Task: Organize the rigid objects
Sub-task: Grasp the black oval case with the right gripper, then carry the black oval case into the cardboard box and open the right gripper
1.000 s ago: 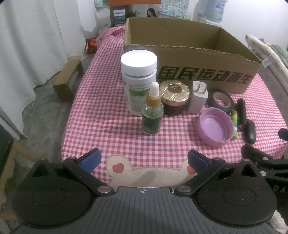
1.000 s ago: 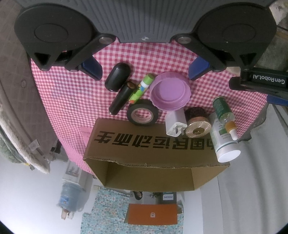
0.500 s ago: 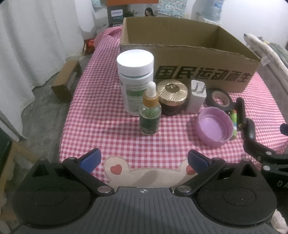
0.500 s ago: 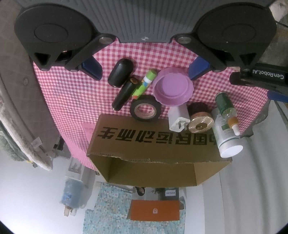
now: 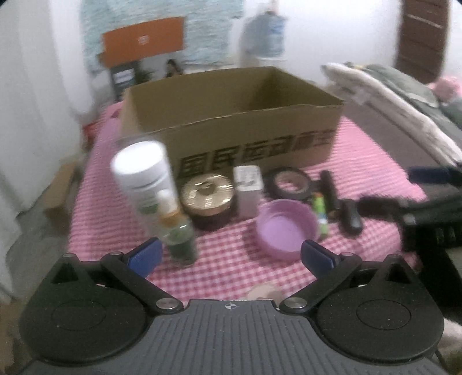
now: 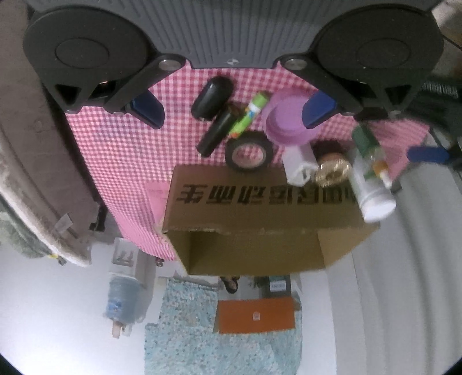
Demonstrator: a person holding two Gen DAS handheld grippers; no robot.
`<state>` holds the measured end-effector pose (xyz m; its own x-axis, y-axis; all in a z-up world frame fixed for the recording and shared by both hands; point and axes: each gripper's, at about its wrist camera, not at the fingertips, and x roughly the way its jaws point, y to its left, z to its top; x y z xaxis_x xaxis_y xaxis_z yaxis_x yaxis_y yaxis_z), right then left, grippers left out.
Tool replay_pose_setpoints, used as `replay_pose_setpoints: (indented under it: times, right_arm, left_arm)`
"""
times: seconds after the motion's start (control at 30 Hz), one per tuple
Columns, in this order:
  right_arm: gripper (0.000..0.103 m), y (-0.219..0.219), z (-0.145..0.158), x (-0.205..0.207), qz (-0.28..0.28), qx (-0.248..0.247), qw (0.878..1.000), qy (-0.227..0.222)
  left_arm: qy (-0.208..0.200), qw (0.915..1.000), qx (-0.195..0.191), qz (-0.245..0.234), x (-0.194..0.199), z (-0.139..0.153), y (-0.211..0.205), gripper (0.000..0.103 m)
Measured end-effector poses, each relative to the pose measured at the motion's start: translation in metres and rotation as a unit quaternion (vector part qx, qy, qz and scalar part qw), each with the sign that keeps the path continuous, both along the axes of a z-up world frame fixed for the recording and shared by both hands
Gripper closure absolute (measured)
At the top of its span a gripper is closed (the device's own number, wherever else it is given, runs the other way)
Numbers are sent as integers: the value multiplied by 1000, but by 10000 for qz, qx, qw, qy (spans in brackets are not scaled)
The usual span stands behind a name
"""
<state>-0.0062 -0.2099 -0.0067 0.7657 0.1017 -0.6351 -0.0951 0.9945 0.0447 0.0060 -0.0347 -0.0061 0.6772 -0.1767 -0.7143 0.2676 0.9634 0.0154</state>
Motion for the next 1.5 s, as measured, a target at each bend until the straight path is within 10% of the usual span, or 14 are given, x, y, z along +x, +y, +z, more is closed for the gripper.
replay_pose_setpoints:
  times: [0.33, 0.83, 1.5]
  right_arm:
    - [25, -20, -10, 25, 125, 365, 9986, 360]
    - [70, -68, -52, 63, -263, 1355, 9808, 1378]
    - [77, -101, -72, 78, 90, 2772, 9460, 1676]
  left_arm:
    - [96, 9942, -103, -1063, 12, -7, -33, 6]
    - [779, 9682, 10, -2378, 44, -34, -105, 51]
    - [995, 9699, 186, -2213, 66, -56, -139, 62]
